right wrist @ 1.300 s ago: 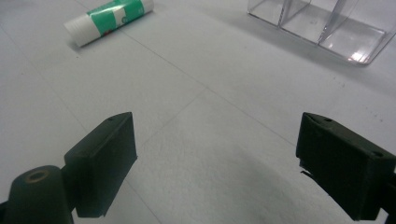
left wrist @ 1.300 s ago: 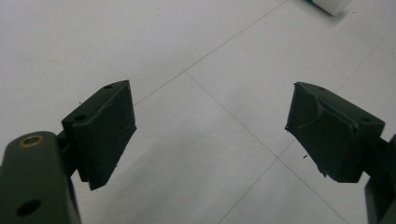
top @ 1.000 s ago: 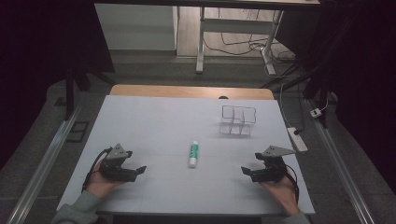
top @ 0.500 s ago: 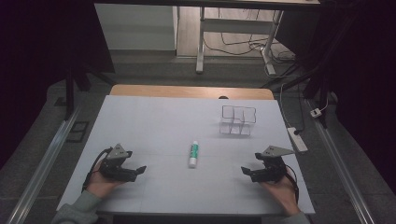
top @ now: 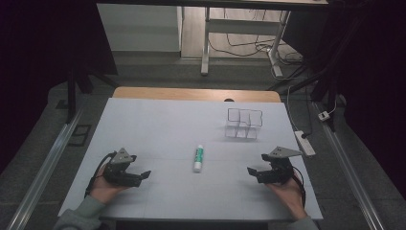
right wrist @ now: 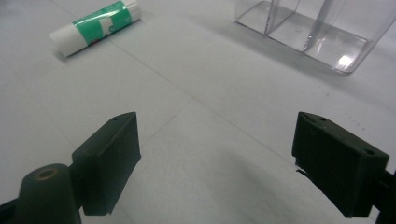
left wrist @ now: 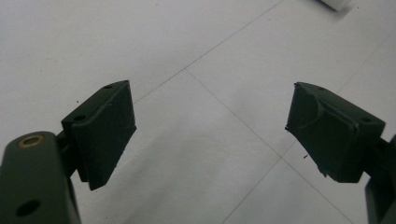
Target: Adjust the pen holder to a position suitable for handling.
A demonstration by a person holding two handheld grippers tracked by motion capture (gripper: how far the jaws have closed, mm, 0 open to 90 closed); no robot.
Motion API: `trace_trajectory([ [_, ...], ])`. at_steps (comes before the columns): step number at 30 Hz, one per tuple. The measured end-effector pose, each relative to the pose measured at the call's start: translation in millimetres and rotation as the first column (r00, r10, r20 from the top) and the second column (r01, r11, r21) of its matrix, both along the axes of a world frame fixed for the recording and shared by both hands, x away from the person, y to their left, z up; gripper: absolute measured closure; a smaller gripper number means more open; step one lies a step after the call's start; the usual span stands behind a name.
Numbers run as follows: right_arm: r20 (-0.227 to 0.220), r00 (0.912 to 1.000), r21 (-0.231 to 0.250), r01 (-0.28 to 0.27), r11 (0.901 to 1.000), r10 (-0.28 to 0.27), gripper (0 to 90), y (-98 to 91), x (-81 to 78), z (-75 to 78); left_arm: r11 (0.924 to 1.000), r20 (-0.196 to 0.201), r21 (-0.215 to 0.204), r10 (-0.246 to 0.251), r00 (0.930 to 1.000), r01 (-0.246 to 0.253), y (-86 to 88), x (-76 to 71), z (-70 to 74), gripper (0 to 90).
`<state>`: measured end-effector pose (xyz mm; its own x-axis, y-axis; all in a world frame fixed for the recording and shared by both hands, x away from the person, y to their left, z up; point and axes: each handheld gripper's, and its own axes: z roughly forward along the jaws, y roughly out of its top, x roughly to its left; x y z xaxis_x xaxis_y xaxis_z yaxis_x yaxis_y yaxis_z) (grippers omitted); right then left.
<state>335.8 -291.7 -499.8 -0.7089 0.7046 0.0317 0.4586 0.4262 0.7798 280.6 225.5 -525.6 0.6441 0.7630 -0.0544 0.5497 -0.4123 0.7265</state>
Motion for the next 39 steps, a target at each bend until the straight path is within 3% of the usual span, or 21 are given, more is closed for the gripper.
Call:
trace_trajectory([
  [5, 0.0, 0.9997, 0.029, 0.025, 0.9993, -0.025, 15.3, -1.3, 8.3, 1.6, 1.0, -0.002, -0.004, -0.001, 1.0, 0.001, -0.9, 0.4, -0.5, 14.9],
  [22, 0.001, 0.9969, 0.0, 0.079, 0.9969, -0.079, 17.8, 0.3, 35.5, -2.9, 1.0, -0.01, 0.004, -0.002, 0.9999, 0.002, -2.9, 1.2, -1.9, 14.9],
  [33, 0.013, 0.9884, 0.05, 0.15, 0.9874, -0.151, 21.2, -8.1, 61.1, 7.1, 1.0, -0.015, 0.004, -0.003, 0.9999, 0.003, -3.2, 2.3, -3.1, 14.9],
  [39, 0.001, 0.9852, 0.023, 0.171, 0.9849, -0.171, 22.8, -8.9, 71.3, 8.8, 1.0, -0.015, 0.005, -0.006, 0.9999, 0.006, -3.1, 2.6, -3.5, 14.9],
])
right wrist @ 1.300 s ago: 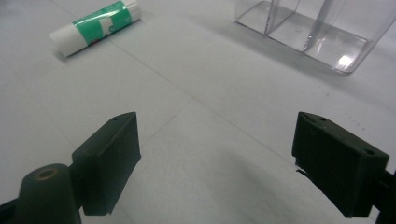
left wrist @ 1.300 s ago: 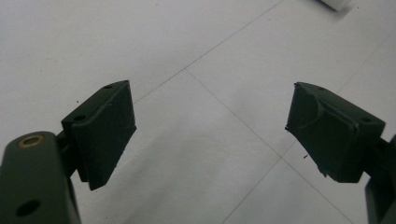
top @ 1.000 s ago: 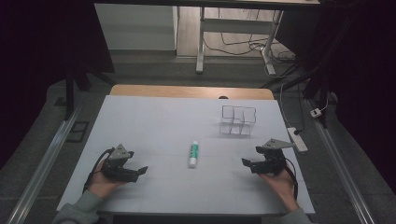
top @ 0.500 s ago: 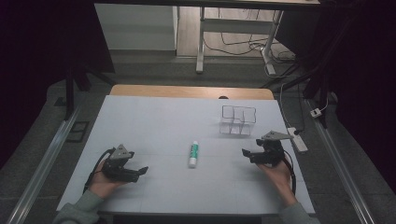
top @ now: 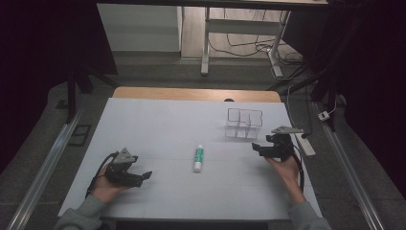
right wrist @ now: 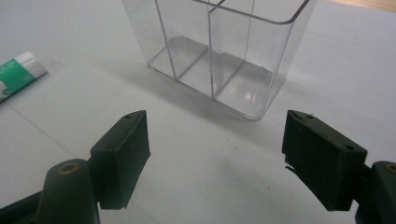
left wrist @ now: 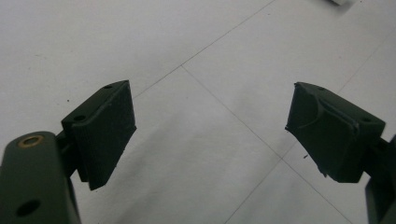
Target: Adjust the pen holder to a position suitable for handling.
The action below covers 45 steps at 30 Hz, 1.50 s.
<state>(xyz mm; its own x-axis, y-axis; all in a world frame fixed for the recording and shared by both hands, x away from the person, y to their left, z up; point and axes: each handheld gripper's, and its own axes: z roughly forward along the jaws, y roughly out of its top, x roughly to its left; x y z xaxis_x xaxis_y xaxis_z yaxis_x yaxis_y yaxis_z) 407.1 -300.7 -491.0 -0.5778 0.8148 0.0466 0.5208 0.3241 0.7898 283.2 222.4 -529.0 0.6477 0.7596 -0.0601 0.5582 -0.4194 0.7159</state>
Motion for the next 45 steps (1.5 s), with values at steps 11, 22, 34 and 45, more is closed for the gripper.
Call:
trace_trajectory([
  [11, 0.002, 0.9993, -0.039, 0.038, 0.9985, -0.038, 35.2, -9.3, 13.4, 6.9, 1.0, -0.001, -0.001, -0.003, 1.0, 0.003, 0.1, 0.5, -0.5, 14.9],
  [22, -0.019, 0.9973, -0.062, 0.069, 0.9957, -0.07, 52.2, -17.0, 32.0, 1.2, 1.0, -0.004, 0.004, -0.007, 1.0, 0.007, -0.1, 1.0, -1.1, 14.9],
  [34, -0.013, 0.992, -0.08, 0.125, 0.989, -0.126, 88.9, -15.9, 48.2, -1.0, 0.9998, -0.01, 0.015, -0.009, 0.9999, 0.01, -1.1, 1.3, -2.1, 14.8],
  [45, -0.032, 0.9927, -0.091, 0.113, 0.9894, -0.117, 89.1, -6.8, 63.6, -4.2, 0.9997, -0.011, 0.022, -0.014, 0.9998, 0.014, -1.3, 1.6, -2.7, 14.9],
])
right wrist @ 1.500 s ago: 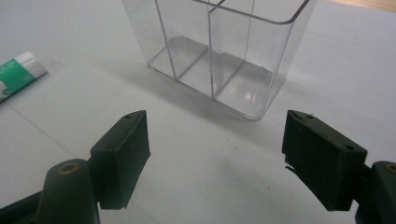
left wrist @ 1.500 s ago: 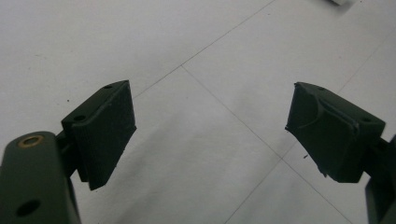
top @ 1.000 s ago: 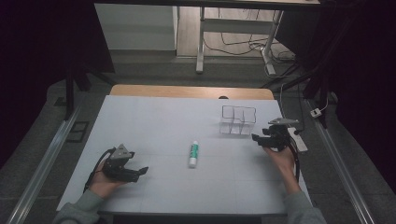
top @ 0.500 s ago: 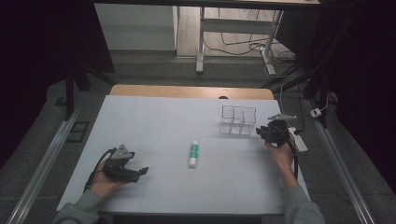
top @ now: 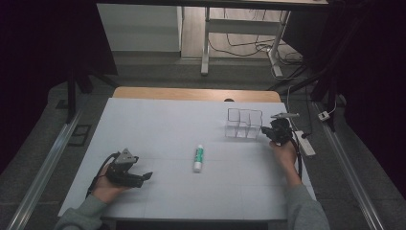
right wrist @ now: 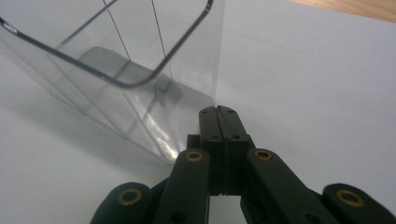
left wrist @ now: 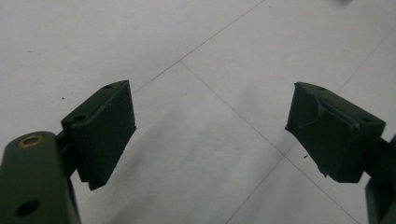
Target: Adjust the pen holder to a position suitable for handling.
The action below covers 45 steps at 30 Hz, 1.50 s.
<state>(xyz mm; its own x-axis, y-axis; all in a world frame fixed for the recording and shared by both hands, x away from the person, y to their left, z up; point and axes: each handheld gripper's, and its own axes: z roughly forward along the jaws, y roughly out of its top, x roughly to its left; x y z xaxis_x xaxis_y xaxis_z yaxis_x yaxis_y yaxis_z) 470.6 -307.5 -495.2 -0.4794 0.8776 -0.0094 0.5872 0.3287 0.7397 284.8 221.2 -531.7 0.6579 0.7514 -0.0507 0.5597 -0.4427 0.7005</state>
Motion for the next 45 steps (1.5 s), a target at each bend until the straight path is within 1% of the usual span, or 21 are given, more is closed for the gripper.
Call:
trace_trajectory([
  [6, -0.005, 1.0, 0.004, -0.004, 1.0, 0.004, 89.1, 4.2, 5.7, -0.9, 1.0, -0.002, 0.0, 0.0, 1.0, 0.0, 0.1, 0.2, -0.4, 14.9],
  [14, -0.008, 1.0, 0.012, 0.0, 0.9999, 0.0, 89.1, 5.0, 10.9, -2.3, 1.0, -0.003, 0.001, 0.0, 1.0, 0.0, 0.3, 0.2, -0.7, 15.2],
  [20, -0.012, 0.9999, 0.016, 0.0, 0.9999, 0.001, 89.1, 4.2, 12.0, -3.2, 1.0, -0.007, 0.004, 0.0, 1.0, 0.0, 0.4, 0.5, -1.3, 15.2],
  [30, -0.005, 0.9999, 0.02, 0.011, 0.9997, -0.011, 89.1, 5.6, 12.0, -3.5, 1.0, -0.01, 0.005, 0.001, 1.0, -0.001, 0.4, 1.2, -2.0, 15.2],
  [32, -0.009, 0.9999, 0.021, 0.006, 0.9998, -0.006, 89.1, 6.4, 11.9, -3.2, 1.0, -0.01, 0.005, 0.001, 1.0, -0.001, 0.4, 1.1, -2.0, 15.2],
  [39, -0.003, 0.9997, 0.015, -0.022, 0.9996, 0.022, 89.1, 18.5, 10.7, -0.9, 1.0, -0.012, 0.007, 0.002, 0.9999, -0.002, 0.1, 1.3, -2.4, 15.2],
  [42, 0.007, 0.9993, 0.001, -0.036, 0.9993, 0.036, 89.1, 25.1, 10.5, 0.3, 0.9999, -0.013, 0.011, 0.002, 0.9999, -0.002, -0.1, 1.6, -2.9, 15.2],
  [45, 0.003, 0.999, 0.008, -0.044, 0.999, 0.044, 89.1, 28.9, 11.4, -0.2, 0.9999, -0.013, 0.012, 0.002, 0.9999, -0.001, -0.2, 1.5, -2.9, 15.2],
])
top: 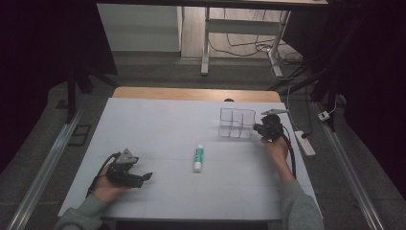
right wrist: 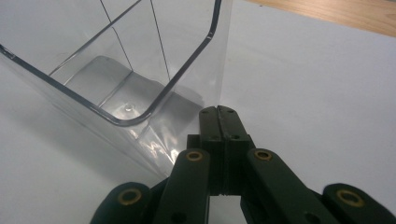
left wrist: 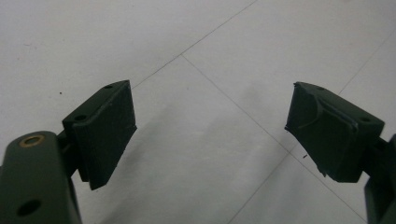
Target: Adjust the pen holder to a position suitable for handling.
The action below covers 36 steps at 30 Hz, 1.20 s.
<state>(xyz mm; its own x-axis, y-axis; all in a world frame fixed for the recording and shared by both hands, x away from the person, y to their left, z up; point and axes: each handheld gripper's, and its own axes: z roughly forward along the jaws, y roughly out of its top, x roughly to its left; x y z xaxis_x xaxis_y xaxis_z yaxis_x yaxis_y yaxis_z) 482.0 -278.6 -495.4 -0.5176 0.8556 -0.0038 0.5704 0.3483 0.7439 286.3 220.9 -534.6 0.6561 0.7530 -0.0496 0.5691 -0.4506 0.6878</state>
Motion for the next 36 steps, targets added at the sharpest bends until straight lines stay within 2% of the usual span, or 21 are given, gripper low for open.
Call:
trace_trajectory([
  [8, -0.006, 1.0, 0.007, -0.008, 0.9999, 0.008, 89.1, 6.6, 1.5, 0.4, 1.0, -0.004, 0.005, 0.001, 1.0, -0.001, -0.6, 0.3, -0.7, 15.2],
  [36, 0.003, 0.9971, 0.02, -0.076, 0.9969, 0.076, 89.1, 47.5, 8.3, 0.8, 1.0, -0.013, 0.005, -0.003, 0.9999, 0.003, -0.5, 1.5, -2.7, 15.3],
])
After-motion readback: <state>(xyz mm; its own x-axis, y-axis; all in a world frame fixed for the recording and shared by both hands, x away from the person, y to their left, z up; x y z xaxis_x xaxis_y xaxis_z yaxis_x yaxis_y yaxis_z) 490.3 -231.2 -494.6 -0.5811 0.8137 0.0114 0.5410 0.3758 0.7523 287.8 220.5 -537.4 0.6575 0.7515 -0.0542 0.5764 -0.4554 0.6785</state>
